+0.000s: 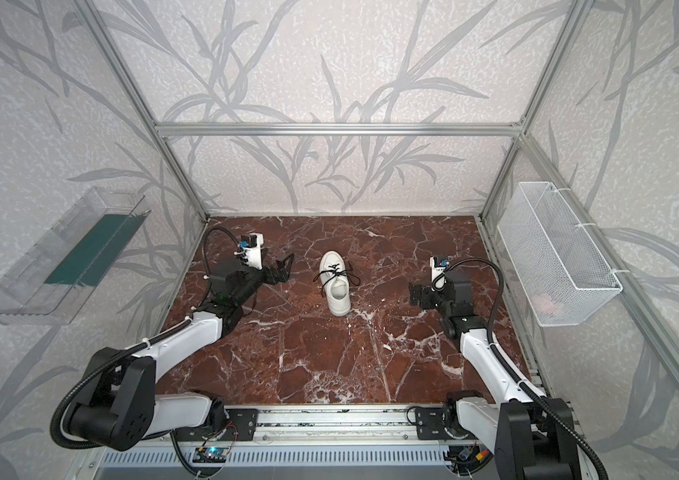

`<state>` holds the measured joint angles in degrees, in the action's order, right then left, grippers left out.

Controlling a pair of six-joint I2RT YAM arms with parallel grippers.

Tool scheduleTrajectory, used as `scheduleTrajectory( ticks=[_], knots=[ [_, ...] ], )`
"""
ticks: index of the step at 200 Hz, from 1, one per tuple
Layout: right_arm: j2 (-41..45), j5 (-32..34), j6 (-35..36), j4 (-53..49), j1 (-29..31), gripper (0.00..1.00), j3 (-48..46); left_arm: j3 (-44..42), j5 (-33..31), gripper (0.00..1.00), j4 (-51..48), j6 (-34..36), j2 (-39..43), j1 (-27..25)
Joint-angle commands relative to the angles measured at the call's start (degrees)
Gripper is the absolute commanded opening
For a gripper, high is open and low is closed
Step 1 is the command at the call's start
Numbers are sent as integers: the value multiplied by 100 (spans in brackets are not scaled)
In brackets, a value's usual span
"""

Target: Tie the shoes

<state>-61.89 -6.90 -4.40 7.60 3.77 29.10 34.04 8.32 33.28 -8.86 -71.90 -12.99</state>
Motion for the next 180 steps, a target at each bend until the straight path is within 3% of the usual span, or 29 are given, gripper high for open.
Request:
scheduleTrajectory(
  ticks=[1,11,30,58,74,96,135,180],
  knots=[
    [18,619,74,830,1,99,-130,-322,-1972,99,-392,606,479,25],
    [19,787,116,759,1,99,-167,-550,-2404,99,-186,858,589,63],
    [-3,1120,109,1212,-14,99,-434,-982,-2499,99,150,1495,609,142],
    [-584,599,-23,1872,-410,99,-493,-1659,-2769,99,1334,1358,264,264],
    [-930,536,140,2188,-460,99,-511,-2059,-2878,99,2357,1490,-65,293],
    [-1231,366,313,2856,-465,99,-604,-2268,-2972,99,3026,1371,-535,368],
    [-1498,135,340,2801,-465,99,-419,-2345,-3161,99,4746,1414,-2022,426],
    [-2013,-365,569,4779,-438,99,-1261,-2288,-2942,99,4775,1352,-2258,533]
  ],
)
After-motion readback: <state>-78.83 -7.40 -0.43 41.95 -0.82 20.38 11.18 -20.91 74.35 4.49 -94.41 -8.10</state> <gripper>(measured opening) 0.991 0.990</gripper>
